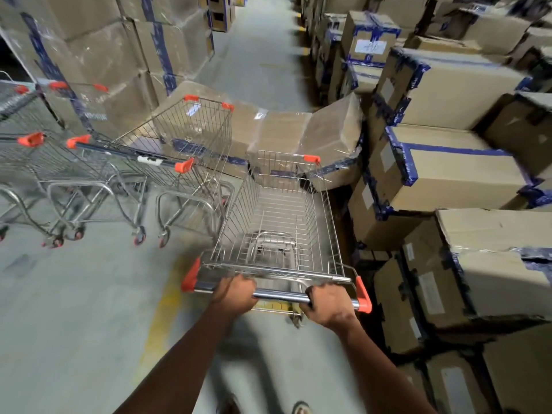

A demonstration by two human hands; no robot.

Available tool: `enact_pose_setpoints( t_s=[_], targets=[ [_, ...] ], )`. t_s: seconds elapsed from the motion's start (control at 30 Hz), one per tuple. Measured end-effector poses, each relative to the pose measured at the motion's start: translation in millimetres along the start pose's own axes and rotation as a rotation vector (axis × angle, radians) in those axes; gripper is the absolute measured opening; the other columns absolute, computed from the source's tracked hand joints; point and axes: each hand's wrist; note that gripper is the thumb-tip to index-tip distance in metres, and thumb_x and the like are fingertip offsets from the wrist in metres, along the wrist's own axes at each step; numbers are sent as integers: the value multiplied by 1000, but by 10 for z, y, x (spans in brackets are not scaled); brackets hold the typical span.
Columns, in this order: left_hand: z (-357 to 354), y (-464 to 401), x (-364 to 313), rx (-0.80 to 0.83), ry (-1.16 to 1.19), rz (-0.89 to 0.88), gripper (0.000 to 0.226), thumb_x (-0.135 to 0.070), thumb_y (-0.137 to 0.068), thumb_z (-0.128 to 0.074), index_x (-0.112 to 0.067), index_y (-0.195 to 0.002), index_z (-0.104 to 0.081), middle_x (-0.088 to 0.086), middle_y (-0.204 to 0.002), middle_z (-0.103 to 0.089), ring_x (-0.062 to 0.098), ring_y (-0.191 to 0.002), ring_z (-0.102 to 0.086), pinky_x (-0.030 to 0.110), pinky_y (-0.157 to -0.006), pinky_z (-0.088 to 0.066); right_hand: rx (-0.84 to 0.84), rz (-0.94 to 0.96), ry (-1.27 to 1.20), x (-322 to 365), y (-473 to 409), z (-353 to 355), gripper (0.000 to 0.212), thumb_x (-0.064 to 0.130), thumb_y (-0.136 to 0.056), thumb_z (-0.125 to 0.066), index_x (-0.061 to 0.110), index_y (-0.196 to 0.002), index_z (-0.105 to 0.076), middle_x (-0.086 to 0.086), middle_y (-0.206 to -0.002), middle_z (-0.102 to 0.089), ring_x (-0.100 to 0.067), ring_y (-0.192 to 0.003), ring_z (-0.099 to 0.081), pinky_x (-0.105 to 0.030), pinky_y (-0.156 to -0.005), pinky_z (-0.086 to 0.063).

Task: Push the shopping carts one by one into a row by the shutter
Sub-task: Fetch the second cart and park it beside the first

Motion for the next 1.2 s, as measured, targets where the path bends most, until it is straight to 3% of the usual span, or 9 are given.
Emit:
enact_pose_setpoints(
  t_s=[0.17, 0.27, 0.33, 0.47, 0.6, 0.77, 0.93, 1.07, 1.2],
  targets=[
    [-160, 550, -457, -80, 46, 24, 36, -46, -93, -54, -15, -106, -66, 6, -108, -71, 31, -104, -68, 36, -85, -52, -11, 62, 6, -151, 568, -112, 49, 64, -88, -46, 20, -94, -66, -5, -92, -74, -31, -84, -72, -36, -70, -50],
    [-270, 860, -702, -130, 46, 19, 42, -57, -54, -85, -20, -72, -74, 0, -63, -68, 18, -59, -69, 25, -51, -52, -18, 119, 26, -206, 867, -156, 47, 60, -88, -46, 19, -93, -67, -7, -92, -74, -33, -84, -72, -37, -72, -52],
    [-392, 1007, -845, -135, 13, 39, 45, -61, -38, -84, -25, -64, -73, -4, -51, -61, 9, -45, -61, 19, -41, -44, -27, 142, 21, -253, 1053, -193, 45, 58, -85, -48, 18, -90, -69, -8, -88, -74, -34, -79, -72, -37, -68, -53],
    [-625, 1382, -1154, -171, 21, 97, 30, -56, -61, -57, -27, -64, -63, -2, -54, -61, 13, -49, -64, 25, -46, -49, -25, 207, 39, -378, 1427, -340, 36, 55, -70, -66, 20, -66, -63, -2, -57, -63, -24, -48, -62, -27, -46, -44],
    [-633, 1815, -1485, -133, 64, 154, 29, -55, -77, -61, -28, -85, -66, -3, -79, -71, 17, -76, -70, 29, -64, -46, -145, 262, -6, -450, 1764, -469, 28, 47, -66, -72, 21, -67, -64, -2, -51, -56, -27, -42, -56, -28, -42, -39],
    [-819, 2406, -1948, -170, 151, 261, 37, -46, -50, -86, -24, -61, -58, -3, -53, -60, 19, -49, -63, 26, -47, -47, -181, 350, -8, -487, 2244, -458, 33, 51, -65, -73, 22, -55, -58, -2, -46, -53, -22, -38, -52, -26, -46, -26],
    [-1000, 2964, -2276, -164, 157, 369, 33, -44, -46, -82, -24, -56, -58, -2, -50, -58, 18, -45, -60, 25, -44, -45, -163, 497, -5, -423, 2551, -593, 37, 57, -76, -55, 24, -58, -58, 1, -46, -54, -21, -36, -52, -26, -47, -25],
    [-1112, 3411, -2493, -169, 141, 459, 29, -50, -52, -72, -26, -54, -57, -2, -48, -57, 14, -42, -57, 25, -39, -42, -132, 584, 3, -292, 2734, -634, 41, 60, -79, -52, 25, -59, -60, 3, -47, -55, -17, -35, -51, -25, -42, -31],
    [-1211, 3809, -2685, -154, 148, 570, 34, -49, -49, -79, -26, -53, -56, -4, -45, -54, 13, -36, -53, 20, -38, -36, -116, 720, 13, -114, 2896, -662, 42, 58, -84, -48, 25, -68, -66, 4, -55, -62, -18, -45, -59, -28, -48, -38]
  ],
)
Point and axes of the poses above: each hand's wrist, its own y-axis away from the middle knuckle, its own z-axis out of the back of the hand, x = y × z
